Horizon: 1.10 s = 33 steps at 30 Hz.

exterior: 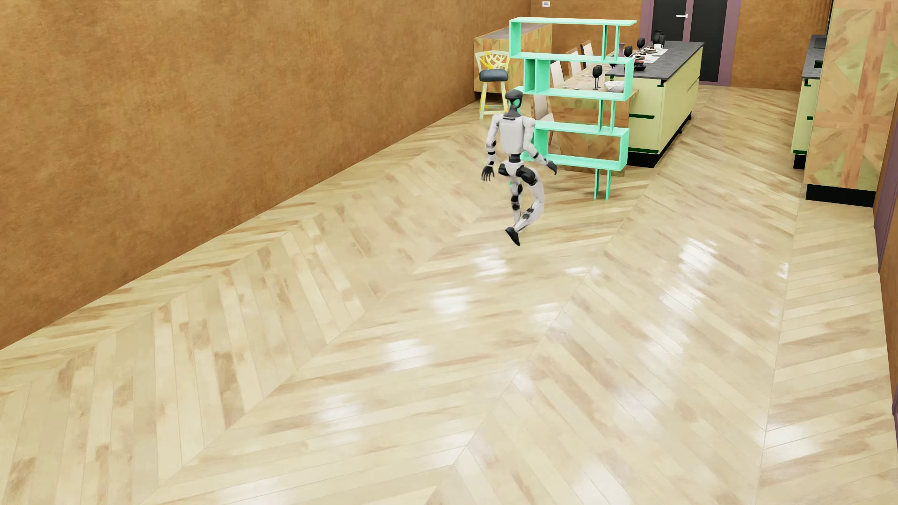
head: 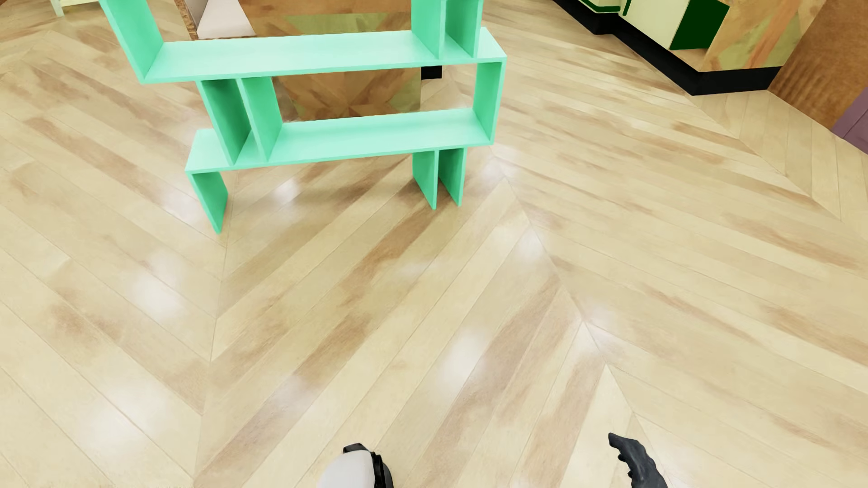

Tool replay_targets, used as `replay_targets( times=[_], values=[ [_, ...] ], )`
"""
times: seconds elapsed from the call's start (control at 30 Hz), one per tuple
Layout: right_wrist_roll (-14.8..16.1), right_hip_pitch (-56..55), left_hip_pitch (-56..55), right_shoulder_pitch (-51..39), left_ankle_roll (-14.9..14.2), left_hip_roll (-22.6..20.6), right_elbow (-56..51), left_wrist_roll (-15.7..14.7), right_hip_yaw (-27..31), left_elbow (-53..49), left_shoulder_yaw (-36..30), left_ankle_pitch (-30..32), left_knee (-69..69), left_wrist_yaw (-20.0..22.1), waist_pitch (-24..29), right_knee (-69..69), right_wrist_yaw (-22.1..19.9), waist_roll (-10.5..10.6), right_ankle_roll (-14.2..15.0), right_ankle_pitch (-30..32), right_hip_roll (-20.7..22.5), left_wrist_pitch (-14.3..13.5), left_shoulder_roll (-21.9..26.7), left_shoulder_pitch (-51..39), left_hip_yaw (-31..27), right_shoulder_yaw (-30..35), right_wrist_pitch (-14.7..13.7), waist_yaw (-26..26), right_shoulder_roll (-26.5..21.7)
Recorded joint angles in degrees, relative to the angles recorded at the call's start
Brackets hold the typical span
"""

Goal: Go to the green shelves

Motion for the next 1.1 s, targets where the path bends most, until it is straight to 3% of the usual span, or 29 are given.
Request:
replay_targets(
  times=[0.03,0.07,0.13,0.17,0.2,0.23,0.3,0.37,0.43,0.5,0.53,0.57,0.67,0.77,0.83,0.93,1.03,1.1],
  values=[
    [-1.4,-3.5,2.5,-0.9,-1.0,-1.8,3.7,2.4,-2.6,-2.7,-1.0,-0.2,-3.1,1.2,0.1,-0.8,0.4,-0.4,-2.5,-2.7,-3.3,-1.1,-0.4,-5.3,-1.3,0.7,1.1,-0.4,-0.3],
    [-3.4,-6.5,5.0,-1.2,-1.9,-3.6,6.8,2.8,-4.8,-6.9,-1.3,-0.1,-6.8,4.5,0.1,-4.6,3.6,-0.8,-5.4,-5.5,-5.9,-4.4,-1.2,-9.5,-2.7,2.3,0.8,-0.9,-1.8],
    [-6.3,-9.7,9.4,-0.4,-3.7,-6.0,9.5,-0.9,-6.6,-15.4,-2.3,-0.1,-13.0,9.9,-0.2,-21.0,9.4,-1.3,-4.7,-8.3,-7.8,-13.7,-2.7,-15.6,-5.5,3.7,0.0,-1.9,-4.6],
    [-6.5,-9.1,10.7,-0.2,-4.5,-6.9,9.9,-2.5,-6.9,-20.1,-3.8,-0.1,-15.1,10.1,-0.4,-32.9,11.1,-1.4,-3.4,-7.1,-7.9,-17.1,-2.8,-18.1,-7.2,3.3,0.5,-2.4,-5.3],
    [-6.2,-7.2,11.6,0.0,-5.3,-7.5,9.8,-3.0,-7.8,-24.9,-5.4,-0.1,-16.8,9.5,-0.7,-42.8,12.5,-1.6,-3.9,-4.9,-7.7,-19.4,-2.6,-20.5,-9.2,2.4,1.4,-3.0,-5.4],
    [-5.7,-5.0,11.9,0.1,-6.1,-8.3,9.9,-3.0,-9.9,-29.3,-6.7,-0.3,-17.3,9.0,-1.0,-46.3,13.2,-1.9,-6.4,-5.8,-7.7,-21.0,-2.5,-22.7,-11.0,1.0,2.8,-3.4,-5.2],
    [-5.2,-1.2,11.7,-1.1,-7.5,-8.8,11.8,-3.8,-14.4,-35.3,-6.7,-0.8,-16.7,9.9,-1.2,-50.8,12.6,-2.2,-9.5,-8.1,-7.1,-22.5,-2.9,-24.6,-13.6,-1.0,6.6,-4.0,-3.7],
    [-7.3,1.9,12.4,-3.1,-8.9,-7.9,15.3,-5.3,-17.0,-36.2,-5.1,-0.1,-17.9,11.2,-1.3,-56.1,13.6,-1.7,-10.6,-6.5,-5.1,-21.3,-3.8,-23.7,-14.7,0.9,8.9,-4.1,-3.0],
    [-10.8,4.5,13.6,-4.5,-12.9,-6.9,17.1,-2.1,-18.4,-31.3,-5.5,-1.6,-19.1,10.3,-1.4,-60.8,17.3,-0.9,-10.5,-5.4,-3.5,-17.5,-3.3,-22.8,-15.3,5.6,7.6,-3.6,-4.0],
    [-12.5,6.5,14.7,-6.0,-10.4,-5.0,16.9,3.4,-17.9,-22.4,-7.8,-6.0,-15.4,5.5,-1.6,-64.3,19.2,0.0,-10.3,-4.7,-1.8,-12.1,-1.8,-21.6,-14.3,8.5,5.5,-3.3,-5.0],
    [-12.2,7.4,15.8,-6.8,-9.3,-3.8,16.3,4.4,-17.1,-17.2,-8.7,-7.9,-13.1,2.4,-1.8,-65.9,19.0,0.5,-10.3,-4.4,-1.0,-9.6,-1.4,-20.7,-12.9,8.6,5.1,-3.2,-5.1],
    [-11.5,8.3,17.6,-7.6,-9.2,-2.6,15.5,3.8,-16.0,-12.0,-8.9,-8.7,-12.7,0.3,-2.0,-67.7,18.1,1.0,-10.3,-4.0,-0.1,-7.4,-1.5,-19.4,-11.5,8.1,4.8,-3.2,-4.9],
    [-7.8,9.2,25.0,-9.5,-10.6,0.1,12.5,-2.3,-11.0,1.5,-8.4,-10.2,-21.1,-1.3,-3.2,-71.3,14.0,2.6,-10.2,-2.6,2.3,-3.2,-2.5,-13.5,-5.6,4.5,3.0,-3.5,-3.2],
    [-4.0,7.9,29.5,-8.6,-10.0,0.7,11.0,-3.4,-6.8,9.3,-13.2,-9.9,-26.9,-6.2,-4.0,-70.5,10.0,3.7,-10.0,-2.8,2.7,-2.8,-3.1,-8.6,0.2,0.9,1.7,-3.6,-1.6],
    [-3.6,7.6,30.1,-6.5,-9.7,0.6,11.4,-4.5,-5.7,9.5,-13.9,-10.3,-27.0,-8.3,-4.1,-69.8,9.9,3.9,-9.7,-3.1,2.5,-3.3,-2.8,-6.9,1.4,-0.3,2.1,-3.4,-1.2],
    [-5.0,8.3,30.2,-3.5,-9.3,0.1,15.7,-6.1,-6.2,6.6,-11.6,-11.2,-26.0,-3.4,-4.1,-69.6,11.9,3.7,-9.3,-3.5,1.8,-3.4,-2.2,-8.1,1.3,-1.8,5.9,-2.8,-1.1],
    [-8.8,8.8,30.3,-1.6,-9.0,-0.8,21.6,-5.6,-7.4,2.1,-10.7,-11.6,-26.1,2.8,-4.2,-68.9,16.5,3.2,-8.9,-4.3,0.8,-5.5,-1.3,-12.2,0.3,-1.8,11.2,-2.5,-1.7],
    [-10.9,8.9,29.9,-0.4,-8.9,-1.5,22.8,-6.1,-8.4,-1.1,-9.8,-11.8,-26.0,5.3,-4.1,-68.5,18.8,2.8,-8.7,-4.7,0.1,-7.4,-1.4,-15.3,-0.7,-1.7,12.1,-2.5,-1.7]
  ],
)
